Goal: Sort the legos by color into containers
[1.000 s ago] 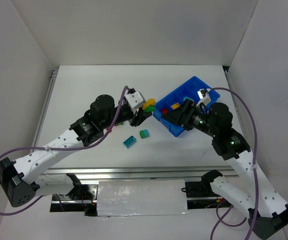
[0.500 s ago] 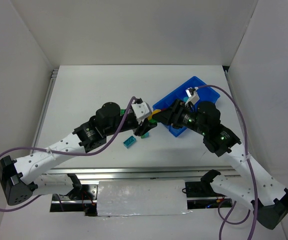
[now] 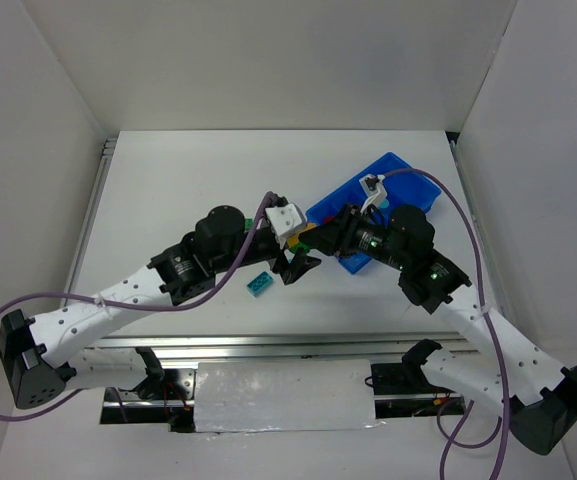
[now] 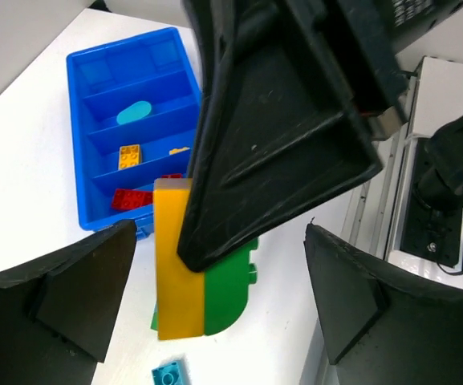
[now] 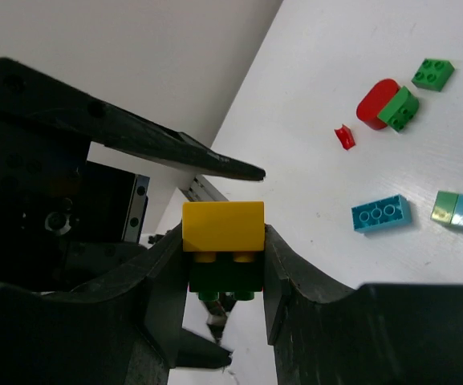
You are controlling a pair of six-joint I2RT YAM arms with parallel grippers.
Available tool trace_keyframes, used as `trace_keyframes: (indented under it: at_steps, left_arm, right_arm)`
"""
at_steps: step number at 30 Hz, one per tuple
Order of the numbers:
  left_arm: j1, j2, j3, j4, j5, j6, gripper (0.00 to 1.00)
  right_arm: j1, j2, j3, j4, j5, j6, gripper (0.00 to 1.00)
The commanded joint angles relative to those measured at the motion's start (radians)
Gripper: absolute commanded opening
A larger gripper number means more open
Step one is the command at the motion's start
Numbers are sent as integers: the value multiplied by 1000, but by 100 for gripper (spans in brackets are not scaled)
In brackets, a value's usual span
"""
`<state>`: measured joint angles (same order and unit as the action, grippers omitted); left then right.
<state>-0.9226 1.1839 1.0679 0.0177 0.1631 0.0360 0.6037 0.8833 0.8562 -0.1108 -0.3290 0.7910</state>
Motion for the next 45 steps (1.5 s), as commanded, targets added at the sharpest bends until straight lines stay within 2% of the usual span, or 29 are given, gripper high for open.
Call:
trace_keyframes:
  at_steps: [1, 5, 10, 16, 18, 21, 23, 29, 31, 34, 35, 36, 37, 38, 39, 41, 43, 45]
  left_arm:
    - [-13, -15, 50, 35, 32, -28, 100]
    - [-13, -38, 89, -71, -31, -87, 100]
    - [-13, -116, 139, -241, -70, -117, 99]
    - [-13, -233, 99, -259, 75, -133, 100]
    - [-13, -250, 78, -254, 104, -150, 100]
    - [-13, -231, 79, -262, 189, -150, 100]
    - [-13, -210, 90, -257, 234, -154, 99]
    - [-13, -116, 127, -265, 360, -157, 88]
    - [-13, -93, 132, -256, 391, -163, 83]
    - [-13, -79, 133, -233, 409, -166, 65]
    - [-13, -76, 135, -228, 412, -165, 43]
    - [-13, -76, 133, -223, 409, -165, 31]
    - [-13, -78, 133, -222, 406, -163, 20]
    - [-13, -82, 130, -219, 401, -162, 0]
    - [-13, -87, 123, -210, 401, -162, 0]
    - [-13, -113, 110, -196, 403, -162, 0]
    - [-13, -130, 89, -173, 403, -163, 0]
    - [-13, -145, 76, -164, 406, -163, 0]
  right_arm:
    - [8, 0, -11, 143, -61, -117, 0]
    - [5, -20, -32, 192, -116, -219, 0]
    - [-18, -49, -23, 160, -129, -325, 0]
    - [-22, -104, -51, 206, -428, -456, 0]
    - [-22, -141, -55, 215, -545, -502, 0]
    - [-22, -152, -48, 204, -638, -529, 0]
    - [-22, -139, -33, 206, -679, -524, 0]
    - [-22, -115, -26, 235, -694, -492, 0]
    - [-22, -112, -22, 229, -693, -495, 0]
    - [-21, -104, -20, 230, -685, -493, 0]
    - [-21, -99, -20, 234, -686, -492, 0]
    - [-22, -99, -17, 234, -683, -490, 0]
    - [-21, -98, -17, 232, -685, -492, 2]
    - [-21, -96, -16, 230, -691, -490, 23]
    - [-21, -98, -17, 229, -690, -489, 48]
    - [-21, -109, -31, 235, -679, -481, 73]
    - [-22, -129, -43, 238, -660, -478, 76]
    - [-24, -142, -60, 238, -656, -486, 72]
